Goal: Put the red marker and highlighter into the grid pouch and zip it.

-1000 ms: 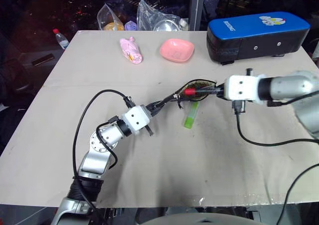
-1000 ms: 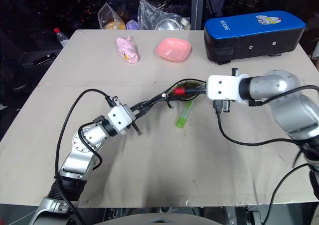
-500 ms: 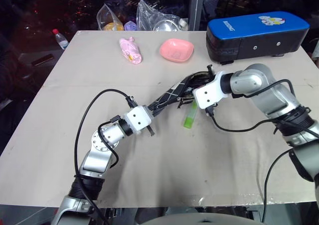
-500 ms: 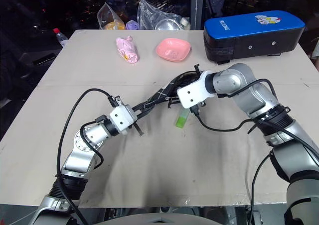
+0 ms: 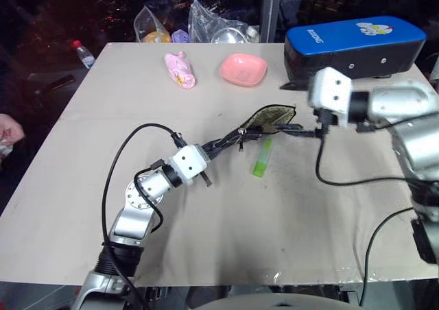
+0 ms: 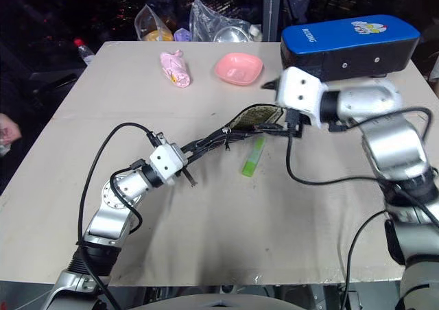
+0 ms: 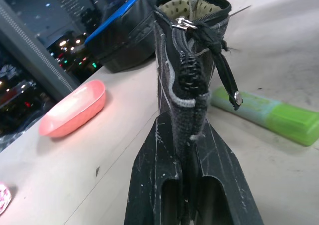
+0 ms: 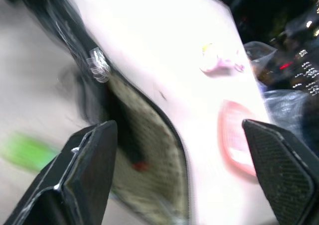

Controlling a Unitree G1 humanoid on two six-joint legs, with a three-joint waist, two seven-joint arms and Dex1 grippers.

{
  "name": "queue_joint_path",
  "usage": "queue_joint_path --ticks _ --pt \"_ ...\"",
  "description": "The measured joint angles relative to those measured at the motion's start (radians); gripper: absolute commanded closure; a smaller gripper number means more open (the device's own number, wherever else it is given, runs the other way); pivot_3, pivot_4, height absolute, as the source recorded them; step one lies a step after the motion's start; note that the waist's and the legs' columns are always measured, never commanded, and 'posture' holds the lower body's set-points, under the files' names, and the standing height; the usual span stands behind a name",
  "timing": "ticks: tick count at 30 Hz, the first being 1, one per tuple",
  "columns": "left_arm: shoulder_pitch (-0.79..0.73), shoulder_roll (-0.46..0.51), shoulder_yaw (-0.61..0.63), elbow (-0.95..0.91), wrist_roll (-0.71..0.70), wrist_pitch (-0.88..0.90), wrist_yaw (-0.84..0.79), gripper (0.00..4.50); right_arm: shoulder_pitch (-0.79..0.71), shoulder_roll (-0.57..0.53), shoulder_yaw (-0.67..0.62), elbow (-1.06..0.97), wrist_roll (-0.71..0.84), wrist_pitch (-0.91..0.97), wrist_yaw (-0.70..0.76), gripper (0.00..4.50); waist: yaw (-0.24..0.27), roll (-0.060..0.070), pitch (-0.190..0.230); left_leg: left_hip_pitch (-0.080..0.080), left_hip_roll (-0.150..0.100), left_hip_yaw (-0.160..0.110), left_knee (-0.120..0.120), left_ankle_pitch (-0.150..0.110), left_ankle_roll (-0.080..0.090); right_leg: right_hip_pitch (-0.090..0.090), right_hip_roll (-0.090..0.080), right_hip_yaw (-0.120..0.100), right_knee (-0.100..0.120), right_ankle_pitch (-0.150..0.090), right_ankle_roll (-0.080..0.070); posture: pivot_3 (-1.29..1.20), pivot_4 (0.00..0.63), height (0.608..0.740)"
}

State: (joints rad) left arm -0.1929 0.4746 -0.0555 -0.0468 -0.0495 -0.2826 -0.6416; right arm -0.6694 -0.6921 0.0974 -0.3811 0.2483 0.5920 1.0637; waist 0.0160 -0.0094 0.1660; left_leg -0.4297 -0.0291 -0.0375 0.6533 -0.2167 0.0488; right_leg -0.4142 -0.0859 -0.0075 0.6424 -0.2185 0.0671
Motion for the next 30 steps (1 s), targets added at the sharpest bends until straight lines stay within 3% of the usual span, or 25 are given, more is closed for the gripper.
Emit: queue_joint_path --ticks 3,7,15,24,30 --pt "-0.02 -0.002 0.04 0.007 -0.02 0.024 0.026 4.5 0.14 0.089 0.0 -0.142 0.113 0.271 -0.124 0.47 -0.006 0.001 0.001 0.0 0.0 0.003 0.0 0.0 0.0 -0.002 0.0 0.002 0.001 0.0 0.0 0.0 0.15 0.726" --pt "-0.027 -0.003 0.048 0.007 -0.029 0.039 0.036 4.5 0.189 0.21 -0.024 -0.239 0.147 0.46 -0.319 0.47 -0.003 0.001 0.0 0.0 -0.001 0.003 0.0 0.0 0.0 -0.002 0.0 0.001 0.001 0.001 0.0 0.0 0.15 0.726" --pt "-0.026 0.002 0.058 0.007 -0.03 0.05 0.044 4.5 0.261 0.452 0.148 -0.117 -0.027 0.51 -0.713 0.47 -0.007 0.001 0.0 0.0 -0.001 0.003 0.0 0.001 -0.001 -0.002 0.007 0.002 0.002 0.001 0.0 0.0 0.15 0.726" --pt "-0.013 0.004 0.059 -0.007 -0.03 0.055 0.047 4.5 0.265 0.458 0.248 -0.025 -0.136 0.448 -0.814 0.47 -0.006 0.001 0.0 0.003 -0.001 0.003 0.0 0.001 -0.001 0.0 0.008 0.001 0.002 0.0 0.0 0.0 0.15 0.726" --pt "-0.012 0.004 0.059 -0.014 -0.03 0.069 0.048 4.5 0.272 0.483 0.227 -0.036 -0.133 0.497 -0.836 0.47 -0.004 0.0 0.0 0.006 -0.001 0.003 0.0 0.001 -0.001 0.003 0.008 0.001 0.002 0.0 0.0 0.0 0.15 0.726"
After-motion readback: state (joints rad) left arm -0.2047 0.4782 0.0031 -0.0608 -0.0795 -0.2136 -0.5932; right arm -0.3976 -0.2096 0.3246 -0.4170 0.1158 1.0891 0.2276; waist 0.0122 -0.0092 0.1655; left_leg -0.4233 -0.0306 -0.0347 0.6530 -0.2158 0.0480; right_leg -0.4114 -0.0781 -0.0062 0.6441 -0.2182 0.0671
